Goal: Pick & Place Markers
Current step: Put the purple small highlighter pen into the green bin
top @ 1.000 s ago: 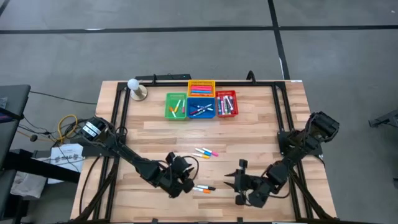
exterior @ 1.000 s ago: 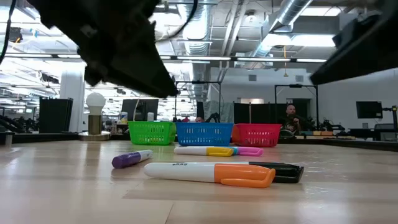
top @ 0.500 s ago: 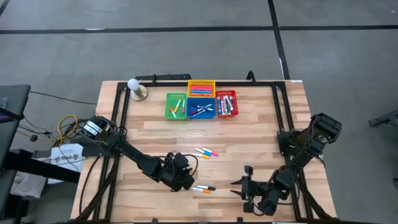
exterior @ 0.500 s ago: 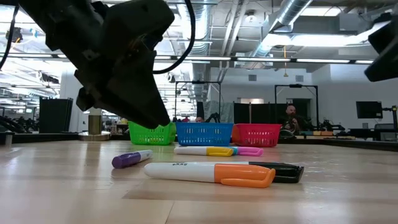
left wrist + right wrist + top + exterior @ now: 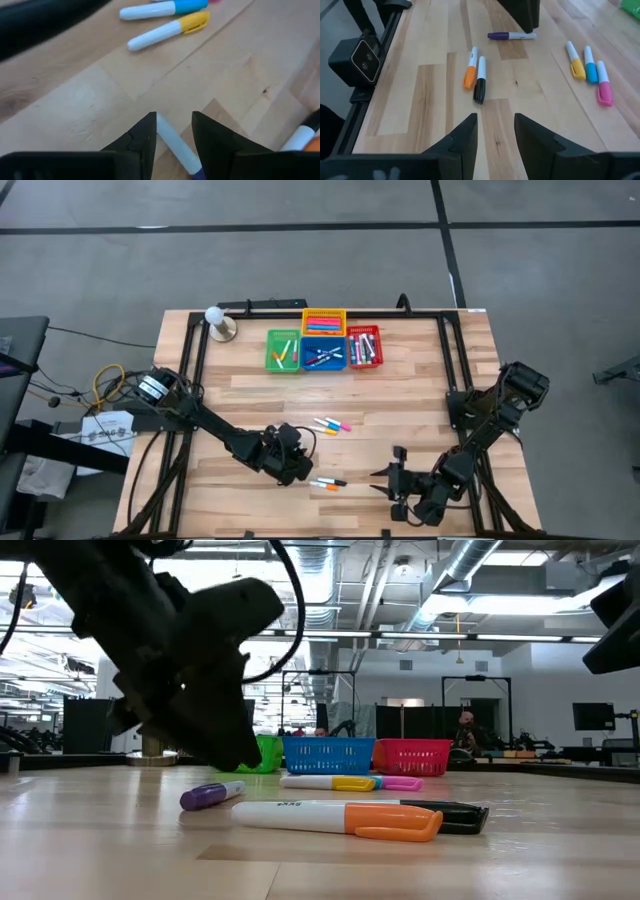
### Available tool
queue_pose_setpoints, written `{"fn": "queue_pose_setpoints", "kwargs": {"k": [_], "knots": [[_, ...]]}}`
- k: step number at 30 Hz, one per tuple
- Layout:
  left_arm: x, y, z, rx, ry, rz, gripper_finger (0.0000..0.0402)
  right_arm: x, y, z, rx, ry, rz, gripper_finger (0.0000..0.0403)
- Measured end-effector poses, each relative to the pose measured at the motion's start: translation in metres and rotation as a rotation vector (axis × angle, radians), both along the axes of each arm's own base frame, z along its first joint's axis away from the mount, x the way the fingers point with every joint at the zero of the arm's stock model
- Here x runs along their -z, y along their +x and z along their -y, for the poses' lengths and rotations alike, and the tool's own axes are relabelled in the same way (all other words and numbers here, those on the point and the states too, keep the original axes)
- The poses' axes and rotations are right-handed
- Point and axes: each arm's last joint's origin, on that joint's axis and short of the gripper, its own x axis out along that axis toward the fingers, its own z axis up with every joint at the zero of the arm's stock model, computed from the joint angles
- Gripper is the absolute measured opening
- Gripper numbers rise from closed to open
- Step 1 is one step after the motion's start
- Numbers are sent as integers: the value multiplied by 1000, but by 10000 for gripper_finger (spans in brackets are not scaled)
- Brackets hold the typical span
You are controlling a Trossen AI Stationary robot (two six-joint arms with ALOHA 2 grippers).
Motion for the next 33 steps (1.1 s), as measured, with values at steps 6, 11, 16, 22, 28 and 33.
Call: {"fn": "queue_pose_setpoints", "kwargs": {"k": [6,11,16,22,28,33], "knots": [[14,3,-1,-11,-22,-38,123,0,0,0,0,0,-1,118],[22,4,-1,-32,-17,-41,123,0,0,0,-1,-3,-3,118],[21,3,-1,-23,-12,-59,122,0,0,0,-2,-2,-4,118],[23,-2,-2,12,5,-132,98,0,0,0,-2,-5,-7,118],[25,-4,-3,82,55,-181,56,1,0,0,-2,-5,-7,118],[25,-3,-5,108,79,-190,35,1,0,0,-2,-6,-7,118]]}}
